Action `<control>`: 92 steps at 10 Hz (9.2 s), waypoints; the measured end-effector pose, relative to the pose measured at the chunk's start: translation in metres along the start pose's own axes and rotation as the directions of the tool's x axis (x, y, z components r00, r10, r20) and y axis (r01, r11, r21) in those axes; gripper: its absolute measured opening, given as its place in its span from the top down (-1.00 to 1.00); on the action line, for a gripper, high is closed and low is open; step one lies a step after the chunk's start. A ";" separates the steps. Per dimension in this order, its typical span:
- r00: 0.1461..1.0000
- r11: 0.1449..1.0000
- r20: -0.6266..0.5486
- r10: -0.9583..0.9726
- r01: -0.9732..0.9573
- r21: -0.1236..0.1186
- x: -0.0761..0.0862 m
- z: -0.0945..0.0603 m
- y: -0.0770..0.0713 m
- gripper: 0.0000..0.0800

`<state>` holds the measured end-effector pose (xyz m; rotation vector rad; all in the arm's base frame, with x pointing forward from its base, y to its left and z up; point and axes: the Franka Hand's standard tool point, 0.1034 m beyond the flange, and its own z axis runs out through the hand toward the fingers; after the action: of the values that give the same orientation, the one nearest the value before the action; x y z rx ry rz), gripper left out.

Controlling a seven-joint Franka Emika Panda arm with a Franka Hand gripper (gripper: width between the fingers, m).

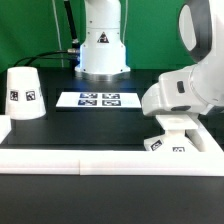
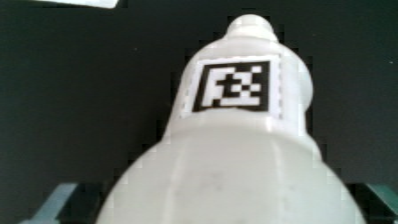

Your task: Assemble lamp

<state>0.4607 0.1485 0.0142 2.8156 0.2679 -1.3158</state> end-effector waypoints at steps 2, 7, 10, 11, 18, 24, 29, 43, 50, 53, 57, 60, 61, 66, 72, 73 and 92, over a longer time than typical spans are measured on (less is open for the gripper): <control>0.999 0.999 -0.016 -0.032 0.032 0.016 -0.013 -0.021 0.011 -0.44; 0.994 0.995 -0.058 -0.095 0.097 0.035 -0.042 -0.062 0.031 -0.44; 0.971 0.995 -0.221 -0.092 0.099 0.019 -0.029 -0.070 0.034 -0.44; 0.943 0.994 -0.317 -0.102 0.110 0.005 -0.025 -0.073 0.040 -0.44; 0.678 0.989 -0.721 -0.145 0.106 -0.099 -0.040 -0.120 0.077 -0.44; 0.289 0.976 -0.934 -0.210 0.011 -0.216 -0.038 -0.137 0.098 -0.44; 0.282 0.957 -0.915 -0.287 0.047 -0.286 -0.029 -0.166 0.086 -0.44; 0.264 0.957 -0.920 -0.290 0.052 -0.287 -0.008 -0.196 0.082 -0.44; 0.270 0.951 -0.912 -0.308 0.069 -0.301 0.002 -0.183 0.069 -0.44; 0.274 0.951 -0.911 -0.309 0.072 -0.301 0.007 -0.177 0.067 -0.44; 0.210 0.949 -0.926 -0.314 0.046 -0.311 0.007 -0.177 0.066 -0.44; 0.210 0.954 -0.931 -0.299 0.041 -0.298 0.007 -0.171 0.067 -0.60; 0.213 0.957 -0.933 -0.289 0.038 -0.288 0.007 -0.169 0.068 -0.70; 0.222 0.961 -0.935 -0.276 0.039 -0.274 0.002 -0.173 0.068 -0.75; 0.228 0.958 -0.931 -0.285 0.045 -0.282 -0.013 -0.186 0.067 -0.75; 0.233 0.959 -0.931 -0.283 0.045 -0.280 -0.012 -0.185 0.069 -0.75; 0.539 0.983 -0.823 -0.182 0.110 -0.145 0.001 -0.164 0.061 -0.44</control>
Offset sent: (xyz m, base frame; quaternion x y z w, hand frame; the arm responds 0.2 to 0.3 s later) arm 0.0055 -0.0262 0.0584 0.0269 -0.0233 -0.0700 0.9969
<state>0.5960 0.1040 0.1160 3.1520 0.5506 0.1910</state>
